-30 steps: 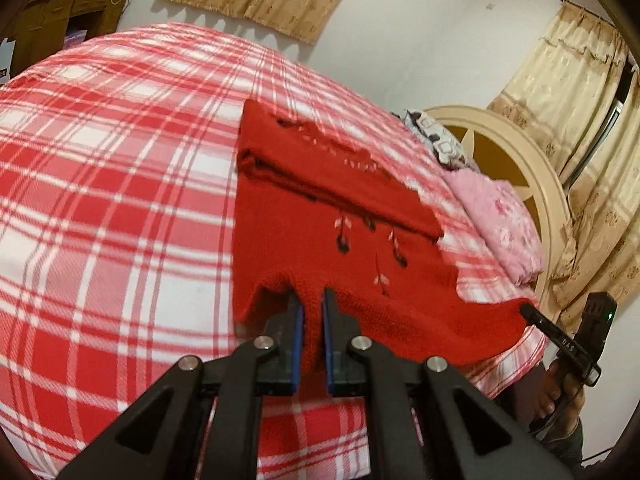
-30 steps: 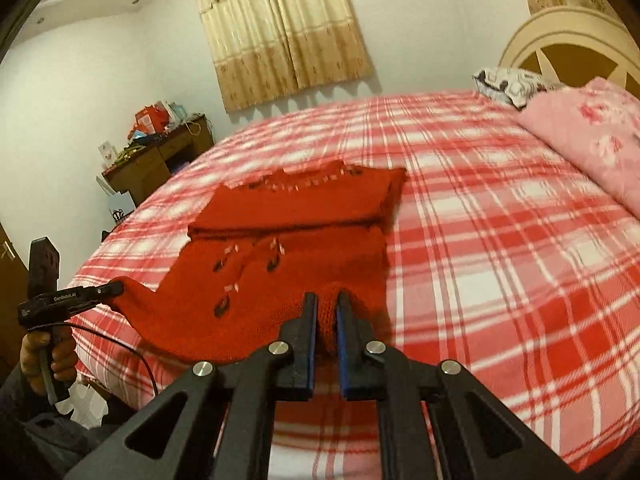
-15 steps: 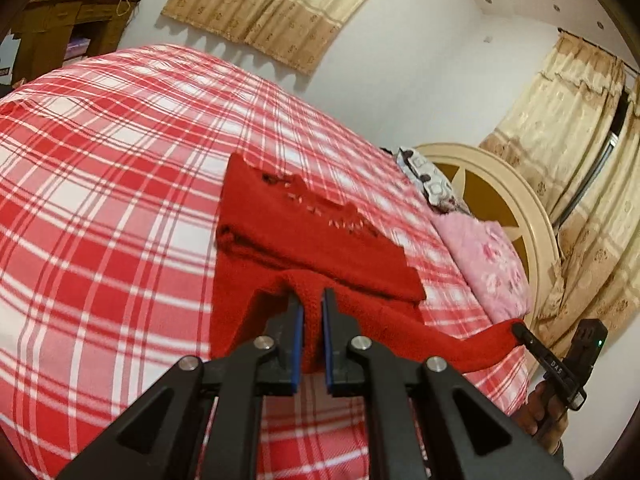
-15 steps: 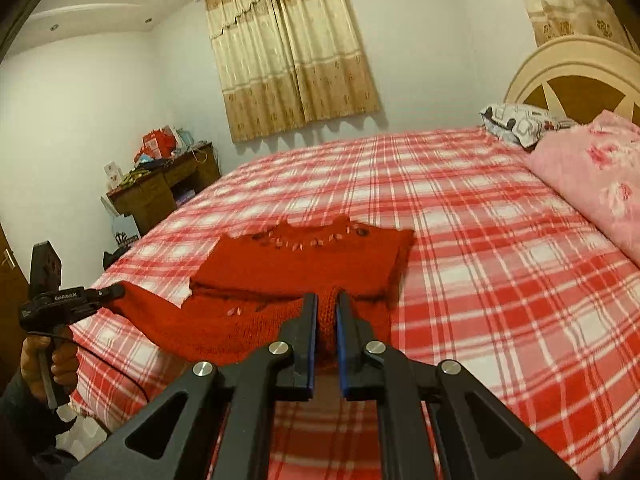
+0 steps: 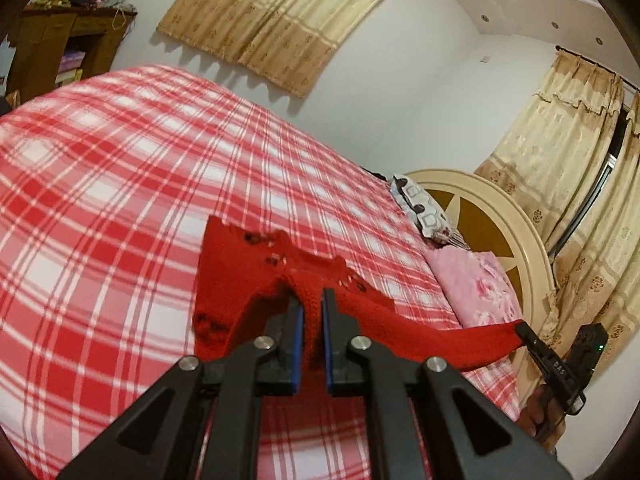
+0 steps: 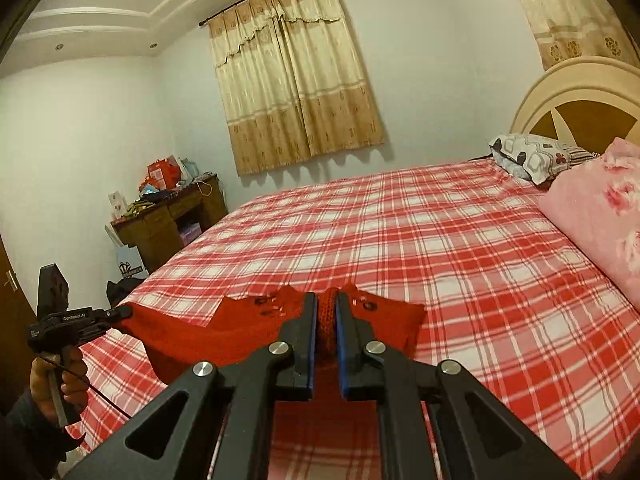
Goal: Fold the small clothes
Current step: 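Lift the hem with the left gripper and fold it over toward the collar, then open the left gripper to release the folded hem onto the sweater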
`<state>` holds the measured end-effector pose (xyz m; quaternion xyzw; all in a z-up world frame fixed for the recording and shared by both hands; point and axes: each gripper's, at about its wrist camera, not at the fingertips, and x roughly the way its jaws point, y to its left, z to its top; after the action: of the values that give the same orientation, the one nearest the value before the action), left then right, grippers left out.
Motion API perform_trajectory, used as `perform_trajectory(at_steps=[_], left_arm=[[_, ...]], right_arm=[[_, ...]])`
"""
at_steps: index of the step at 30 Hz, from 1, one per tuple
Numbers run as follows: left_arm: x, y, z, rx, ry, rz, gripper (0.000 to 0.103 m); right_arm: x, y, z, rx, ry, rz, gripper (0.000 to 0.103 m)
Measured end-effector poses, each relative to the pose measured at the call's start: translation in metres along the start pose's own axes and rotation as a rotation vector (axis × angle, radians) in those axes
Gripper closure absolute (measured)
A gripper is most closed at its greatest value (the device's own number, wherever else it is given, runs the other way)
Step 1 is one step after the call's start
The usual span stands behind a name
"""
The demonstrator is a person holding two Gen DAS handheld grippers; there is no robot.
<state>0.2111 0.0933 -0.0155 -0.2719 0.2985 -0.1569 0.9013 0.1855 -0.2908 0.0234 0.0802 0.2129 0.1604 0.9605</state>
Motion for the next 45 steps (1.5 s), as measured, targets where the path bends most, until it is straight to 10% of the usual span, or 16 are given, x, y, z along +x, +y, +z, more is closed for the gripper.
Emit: perform_trajectory(at_steps=[14,33,39,45], left_arm=[[0.078,0.013,0.045,-0.001,0.064,0.049,0.095],[0.189,0.069,0.034,-0.035,0.200,0.194,0.090],[0.173,0.076,0.043,-0.046,0.127,0.227,0.075],[0.141,0.063,0.029,0.064,0.095,0.300,0.053]], right_arm=[[0.084,-0.023,0.031,0.019,0.067,-0.059,0.095],[0.249,-0.094,-0.020,0.124,0.336,-0.185,0.095],[0.246,-0.090,-0.013,0.128,0.281,-0.177,0.056],[0.238,-0.048,-0.028,0.071,0.416,-0.054,0.052]])
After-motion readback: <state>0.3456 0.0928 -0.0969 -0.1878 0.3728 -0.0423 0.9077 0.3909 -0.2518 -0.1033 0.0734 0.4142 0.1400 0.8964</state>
